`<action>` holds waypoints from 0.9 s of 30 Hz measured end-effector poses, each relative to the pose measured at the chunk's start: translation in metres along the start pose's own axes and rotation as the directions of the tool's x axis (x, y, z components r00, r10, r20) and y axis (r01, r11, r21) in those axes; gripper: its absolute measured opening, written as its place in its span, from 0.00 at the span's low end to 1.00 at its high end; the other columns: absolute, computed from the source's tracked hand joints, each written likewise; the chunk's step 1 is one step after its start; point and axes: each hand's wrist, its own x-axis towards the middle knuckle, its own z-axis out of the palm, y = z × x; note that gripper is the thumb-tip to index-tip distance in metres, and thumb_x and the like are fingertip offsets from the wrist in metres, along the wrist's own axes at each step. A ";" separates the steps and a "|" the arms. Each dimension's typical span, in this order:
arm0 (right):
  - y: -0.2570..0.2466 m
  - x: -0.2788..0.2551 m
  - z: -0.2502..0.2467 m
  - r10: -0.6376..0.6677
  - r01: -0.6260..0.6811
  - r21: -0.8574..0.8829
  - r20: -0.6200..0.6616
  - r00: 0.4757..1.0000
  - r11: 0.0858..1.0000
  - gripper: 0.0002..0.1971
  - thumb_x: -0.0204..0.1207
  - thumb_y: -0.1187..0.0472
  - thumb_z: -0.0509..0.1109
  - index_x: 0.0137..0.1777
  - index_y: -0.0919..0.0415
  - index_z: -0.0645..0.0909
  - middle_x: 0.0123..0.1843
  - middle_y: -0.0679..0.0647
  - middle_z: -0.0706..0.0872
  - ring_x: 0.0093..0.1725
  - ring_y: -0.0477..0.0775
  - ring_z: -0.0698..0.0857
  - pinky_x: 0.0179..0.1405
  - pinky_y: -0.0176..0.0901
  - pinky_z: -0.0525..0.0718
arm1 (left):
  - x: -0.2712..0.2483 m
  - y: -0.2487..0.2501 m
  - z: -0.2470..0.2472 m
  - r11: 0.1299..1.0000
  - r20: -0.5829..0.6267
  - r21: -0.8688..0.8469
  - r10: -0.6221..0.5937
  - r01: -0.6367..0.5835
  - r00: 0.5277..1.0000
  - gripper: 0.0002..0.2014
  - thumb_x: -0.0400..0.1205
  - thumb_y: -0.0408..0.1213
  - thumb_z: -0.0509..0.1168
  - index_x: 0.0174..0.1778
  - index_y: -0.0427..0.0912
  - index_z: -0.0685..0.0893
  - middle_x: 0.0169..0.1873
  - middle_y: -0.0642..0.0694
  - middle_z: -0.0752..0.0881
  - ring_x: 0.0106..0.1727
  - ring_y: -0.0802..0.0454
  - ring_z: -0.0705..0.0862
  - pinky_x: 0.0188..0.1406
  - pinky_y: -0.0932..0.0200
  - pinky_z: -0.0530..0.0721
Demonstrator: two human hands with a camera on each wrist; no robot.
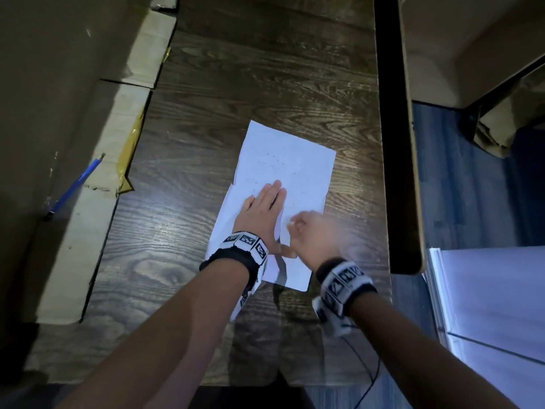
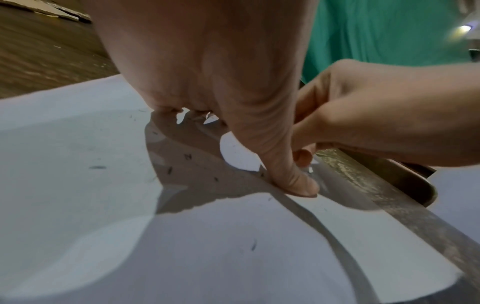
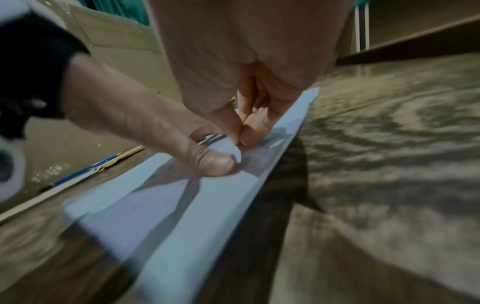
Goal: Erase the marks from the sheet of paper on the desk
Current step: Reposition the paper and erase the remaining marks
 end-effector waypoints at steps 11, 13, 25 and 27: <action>-0.011 -0.002 0.000 0.031 -0.031 0.025 0.003 1.000 0.999 0.04 0.75 0.64 0.71 0.43 0.64 0.87 0.33 0.53 0.87 0.34 0.51 0.85 0.39 0.33 0.78 | 0.000 -0.001 0.000 1.000 0.009 -0.009 0.007 -0.007 1.000 0.68 0.66 0.71 0.73 0.88 0.44 0.36 0.86 0.50 0.31 0.87 0.50 0.34 0.87 0.44 0.43; -0.016 0.012 -0.003 0.012 -0.012 0.004 0.020 1.000 1.000 0.04 0.74 0.63 0.71 0.41 0.62 0.86 0.33 0.53 0.88 0.34 0.52 0.85 0.39 0.37 0.80 | 0.001 -0.001 0.000 1.000 0.013 -0.003 0.004 -0.004 1.000 0.68 0.66 0.73 0.72 0.87 0.44 0.35 0.86 0.51 0.30 0.87 0.50 0.33 0.86 0.45 0.42; -0.013 0.036 -0.004 -0.007 0.006 -0.013 -0.060 0.998 1.000 0.05 0.74 0.61 0.71 0.41 0.62 0.87 0.37 0.56 0.90 0.38 0.57 0.88 0.44 0.44 0.86 | 0.000 -0.001 0.000 1.000 0.031 -0.002 0.006 -0.006 1.000 0.70 0.64 0.76 0.70 0.87 0.44 0.34 0.86 0.51 0.30 0.87 0.51 0.33 0.86 0.45 0.41; -0.016 0.053 -0.005 0.026 -0.020 0.050 -0.108 0.994 0.999 0.05 0.75 0.61 0.71 0.41 0.62 0.87 0.36 0.55 0.90 0.37 0.55 0.88 0.43 0.45 0.87 | 0.001 -0.001 0.000 1.000 0.028 -0.006 0.003 -0.003 1.000 0.70 0.64 0.77 0.70 0.87 0.44 0.34 0.86 0.51 0.30 0.86 0.52 0.32 0.85 0.45 0.41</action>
